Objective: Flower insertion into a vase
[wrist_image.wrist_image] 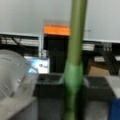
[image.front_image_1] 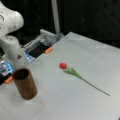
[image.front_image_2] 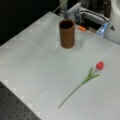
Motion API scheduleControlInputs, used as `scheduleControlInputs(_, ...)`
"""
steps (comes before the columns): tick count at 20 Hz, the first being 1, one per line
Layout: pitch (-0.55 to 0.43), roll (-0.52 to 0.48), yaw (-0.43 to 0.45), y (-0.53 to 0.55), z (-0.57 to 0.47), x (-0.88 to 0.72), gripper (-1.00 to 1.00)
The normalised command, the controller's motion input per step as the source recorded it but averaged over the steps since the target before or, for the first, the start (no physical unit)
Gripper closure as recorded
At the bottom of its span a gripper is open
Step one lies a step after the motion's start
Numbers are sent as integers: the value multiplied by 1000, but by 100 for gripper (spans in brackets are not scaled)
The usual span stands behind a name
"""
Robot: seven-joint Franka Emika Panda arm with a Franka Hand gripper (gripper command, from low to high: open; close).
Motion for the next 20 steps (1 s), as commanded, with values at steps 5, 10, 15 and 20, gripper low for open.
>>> scheduleControlInputs(5, -43, -95, 97, -39, -111, -446, 100)
scheduleControlInputs(10, 12, -113, 129, 96, -105, -233, 100)
scheduleControlInputs(15, 71, -168, 172, 208, -66, -162, 100)
scheduleControlInputs(20, 261, -153, 209, 183, -21, -41, 100)
